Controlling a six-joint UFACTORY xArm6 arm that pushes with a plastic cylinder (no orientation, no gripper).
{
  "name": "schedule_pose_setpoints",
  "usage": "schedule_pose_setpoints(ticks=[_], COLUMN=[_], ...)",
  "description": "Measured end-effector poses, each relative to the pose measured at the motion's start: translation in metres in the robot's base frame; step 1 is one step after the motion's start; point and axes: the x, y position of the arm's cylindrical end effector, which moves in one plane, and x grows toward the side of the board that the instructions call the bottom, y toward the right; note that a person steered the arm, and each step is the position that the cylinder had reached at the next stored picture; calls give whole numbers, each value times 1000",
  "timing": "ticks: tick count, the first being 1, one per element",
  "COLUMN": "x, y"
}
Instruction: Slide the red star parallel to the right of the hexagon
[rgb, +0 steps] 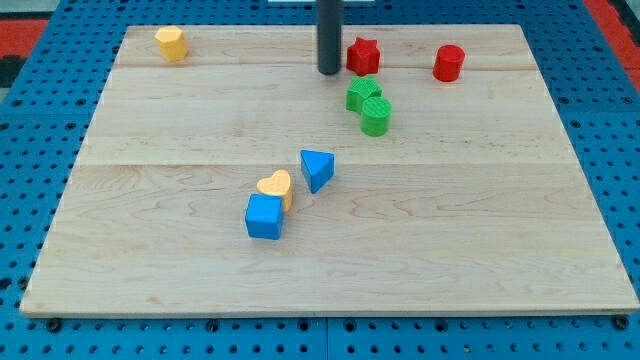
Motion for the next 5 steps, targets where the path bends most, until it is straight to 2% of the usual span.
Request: schedule_pose_setpoints(ticks=[1,2,5], x=[0,-27,-42], y=[63,79,-19])
